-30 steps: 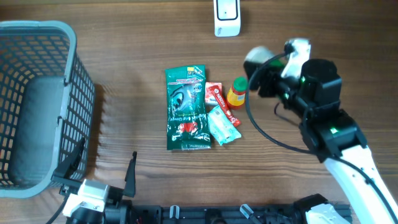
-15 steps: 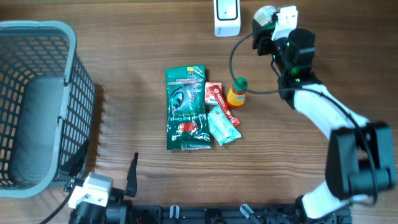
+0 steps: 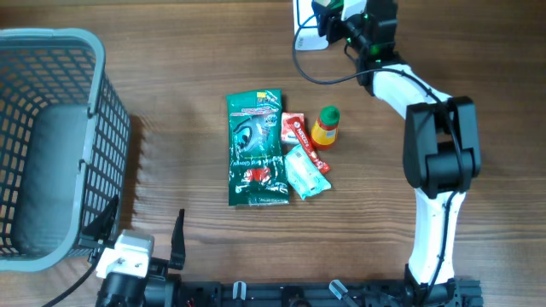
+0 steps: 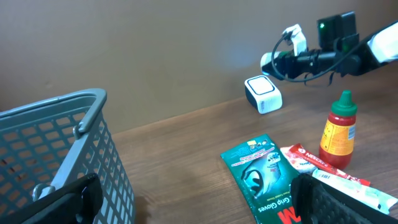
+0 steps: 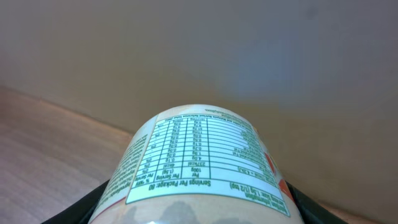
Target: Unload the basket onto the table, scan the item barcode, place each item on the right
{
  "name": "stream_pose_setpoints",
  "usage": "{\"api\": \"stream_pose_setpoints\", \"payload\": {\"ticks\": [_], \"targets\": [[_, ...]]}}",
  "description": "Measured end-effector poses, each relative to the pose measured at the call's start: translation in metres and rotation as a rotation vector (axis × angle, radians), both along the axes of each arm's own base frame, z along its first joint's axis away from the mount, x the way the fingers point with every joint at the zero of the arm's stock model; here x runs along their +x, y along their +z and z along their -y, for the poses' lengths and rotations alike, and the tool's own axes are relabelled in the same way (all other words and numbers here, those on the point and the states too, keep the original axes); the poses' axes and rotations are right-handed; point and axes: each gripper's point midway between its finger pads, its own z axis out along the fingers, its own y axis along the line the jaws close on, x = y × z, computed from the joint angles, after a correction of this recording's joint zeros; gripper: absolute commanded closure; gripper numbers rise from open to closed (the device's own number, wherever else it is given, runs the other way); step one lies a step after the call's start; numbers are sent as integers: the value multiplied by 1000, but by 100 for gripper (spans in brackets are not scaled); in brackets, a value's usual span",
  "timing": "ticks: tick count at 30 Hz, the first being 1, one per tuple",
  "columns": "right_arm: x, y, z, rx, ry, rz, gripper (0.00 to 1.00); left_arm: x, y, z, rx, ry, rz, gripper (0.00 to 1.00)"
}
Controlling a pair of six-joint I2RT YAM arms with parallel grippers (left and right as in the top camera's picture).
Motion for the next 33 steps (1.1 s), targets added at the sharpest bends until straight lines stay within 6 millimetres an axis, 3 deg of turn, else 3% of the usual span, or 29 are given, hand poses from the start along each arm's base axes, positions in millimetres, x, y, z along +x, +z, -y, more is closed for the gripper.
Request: {"api": "stream_pose_setpoints", "payload": {"ticks": [4, 7, 9, 12, 15, 18, 20, 21, 22, 23, 25, 27, 28, 30, 33], "targets": [[-5, -2, -19, 4, 37, -4, 47, 0, 0, 0, 0, 0, 0, 0], [-4, -3, -18, 38, 26, -45, 45, 0, 0, 0, 0, 0, 0, 0], [-2, -13, -1, 78, -14, -126, 45, 0, 0, 0, 0, 0, 0, 0], [-1, -21, 47, 100, -115, -248, 45, 0, -3, 0, 1, 0, -10, 0], [-17, 2, 154, 105, -349, -375, 47, -2, -17, -1, 6, 3, -70, 0], [-53, 28, 250, 116, -557, -465, 46, -8, -42, -2, 16, 9, -171, 0], [-89, 28, 332, 123, -751, -534, 45, -10, -51, -3, 20, 11, -212, 0], [-105, 23, 367, 146, -840, -564, 46, -10, -52, -3, 20, 11, -213, 0], [-134, 10, 414, 175, -951, -620, 45, -10, -52, -3, 20, 11, -215, 0], [-148, 7, 438, 198, -1010, -634, 46, -10, -52, -3, 20, 11, -215, 0], [-176, 1, 474, 243, -1095, -661, 45, -11, -52, -3, 20, 11, -216, 0], [-216, -8, 519, 288, -1210, -697, 43, -11, -52, -3, 20, 11, -216, 0], [-231, -14, 531, 294, -1252, -723, 42, -11, -52, -3, 20, 11, -217, 0], [-259, -39, 547, 297, -1327, -815, 42, -11, -53, -3, 21, 11, -220, 0], [-281, -91, 548, 311, -1350, -969, 41, -11, -55, -3, 21, 11, -228, 0]]}}
